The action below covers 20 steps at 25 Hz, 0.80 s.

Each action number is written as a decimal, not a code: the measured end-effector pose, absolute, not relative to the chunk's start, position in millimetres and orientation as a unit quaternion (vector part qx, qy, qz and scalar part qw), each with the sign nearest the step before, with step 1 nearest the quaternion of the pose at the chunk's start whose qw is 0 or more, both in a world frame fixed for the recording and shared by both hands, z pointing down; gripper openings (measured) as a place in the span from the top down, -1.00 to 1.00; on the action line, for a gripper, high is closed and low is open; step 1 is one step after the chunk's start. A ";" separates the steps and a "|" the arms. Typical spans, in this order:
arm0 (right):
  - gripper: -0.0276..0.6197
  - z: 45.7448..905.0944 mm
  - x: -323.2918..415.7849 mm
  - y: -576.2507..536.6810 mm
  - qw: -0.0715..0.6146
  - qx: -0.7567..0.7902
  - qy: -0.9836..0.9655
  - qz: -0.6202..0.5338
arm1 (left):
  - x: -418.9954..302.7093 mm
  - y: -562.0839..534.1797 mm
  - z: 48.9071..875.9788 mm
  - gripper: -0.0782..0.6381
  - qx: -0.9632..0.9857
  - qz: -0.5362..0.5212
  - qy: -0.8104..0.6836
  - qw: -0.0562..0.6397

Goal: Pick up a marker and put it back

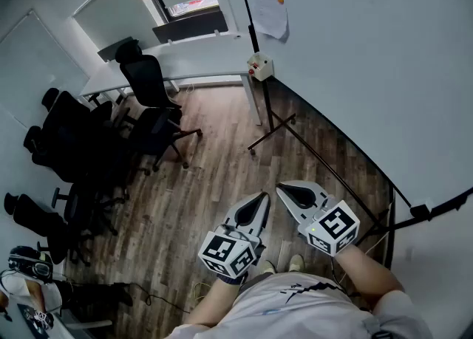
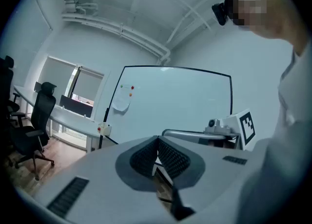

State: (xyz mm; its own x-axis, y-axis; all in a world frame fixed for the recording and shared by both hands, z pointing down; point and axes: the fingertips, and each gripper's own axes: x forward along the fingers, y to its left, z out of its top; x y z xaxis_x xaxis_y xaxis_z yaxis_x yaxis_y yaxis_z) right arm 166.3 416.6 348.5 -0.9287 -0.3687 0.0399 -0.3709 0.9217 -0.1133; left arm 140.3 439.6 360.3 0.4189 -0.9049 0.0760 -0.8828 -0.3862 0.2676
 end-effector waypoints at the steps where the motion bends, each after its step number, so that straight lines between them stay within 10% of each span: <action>1: 0.88 350.7 168.8 416.1 0.010 0.188 -0.980 0.061 | 142.9 438.8 360.7 0.75 0.831 -0.041 -0.538 0.133; 20: 0.88 362.1 166.4 376.1 0.006 0.189 -0.979 0.077 | 130.7 397.6 371.8 0.75 0.831 -0.028 -0.542 0.123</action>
